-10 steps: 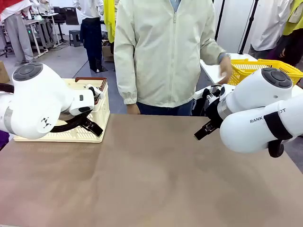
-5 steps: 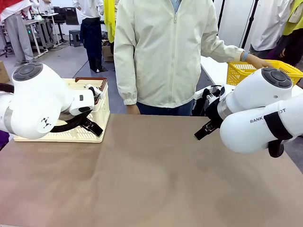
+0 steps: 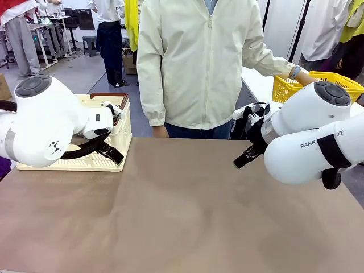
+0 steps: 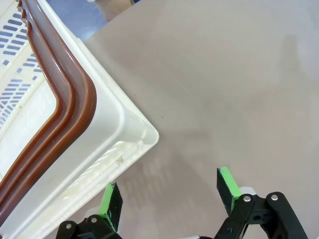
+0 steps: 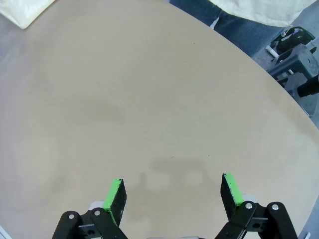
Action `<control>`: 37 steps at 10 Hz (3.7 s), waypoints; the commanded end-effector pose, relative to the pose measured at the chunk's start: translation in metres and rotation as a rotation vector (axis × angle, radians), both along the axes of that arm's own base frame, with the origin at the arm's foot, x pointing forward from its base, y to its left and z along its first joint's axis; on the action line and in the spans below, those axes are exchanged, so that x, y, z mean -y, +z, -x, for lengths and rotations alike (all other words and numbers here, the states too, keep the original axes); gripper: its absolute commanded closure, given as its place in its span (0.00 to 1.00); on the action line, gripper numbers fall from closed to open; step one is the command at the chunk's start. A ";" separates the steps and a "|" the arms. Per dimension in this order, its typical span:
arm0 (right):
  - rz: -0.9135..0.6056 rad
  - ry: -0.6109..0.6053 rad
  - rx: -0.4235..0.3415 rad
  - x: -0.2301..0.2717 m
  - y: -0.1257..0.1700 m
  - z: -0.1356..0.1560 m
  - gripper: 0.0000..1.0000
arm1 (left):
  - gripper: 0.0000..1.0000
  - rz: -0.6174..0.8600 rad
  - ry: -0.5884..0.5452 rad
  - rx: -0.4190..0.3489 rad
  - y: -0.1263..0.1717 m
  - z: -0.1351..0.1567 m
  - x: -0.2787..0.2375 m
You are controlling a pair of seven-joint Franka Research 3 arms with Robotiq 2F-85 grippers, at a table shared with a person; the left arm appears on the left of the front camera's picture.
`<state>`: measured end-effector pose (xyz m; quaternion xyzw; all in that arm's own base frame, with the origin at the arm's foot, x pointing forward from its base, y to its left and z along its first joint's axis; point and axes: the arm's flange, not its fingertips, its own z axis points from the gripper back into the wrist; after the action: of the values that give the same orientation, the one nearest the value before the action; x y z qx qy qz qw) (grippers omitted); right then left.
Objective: Place the drinks into the Shopping basket.
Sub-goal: Pick up one drink and place it into the Shopping basket.
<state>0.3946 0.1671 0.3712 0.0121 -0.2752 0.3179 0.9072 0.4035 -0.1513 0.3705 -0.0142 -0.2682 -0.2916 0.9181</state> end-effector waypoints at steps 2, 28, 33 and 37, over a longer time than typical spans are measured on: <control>-0.001 -0.001 0.000 0.000 0.000 0.000 0.00 | 0.00 0.000 0.000 0.000 0.000 0.000 0.000; -1.374 -0.450 -0.340 0.374 0.108 0.149 0.00 | 0.00 1.505 0.411 -0.288 0.079 0.143 -0.414; -1.374 -0.450 -0.340 0.374 0.108 0.149 0.00 | 0.00 1.505 0.411 -0.288 0.079 0.143 -0.414; -1.374 -0.450 -0.340 0.374 0.108 0.149 0.00 | 0.00 1.505 0.411 -0.288 0.079 0.143 -0.414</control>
<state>0.2454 -0.2037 0.4770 0.5732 -0.2581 -0.1379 0.7653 0.2623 0.2608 0.4487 -0.6183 -0.2676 0.1569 0.7221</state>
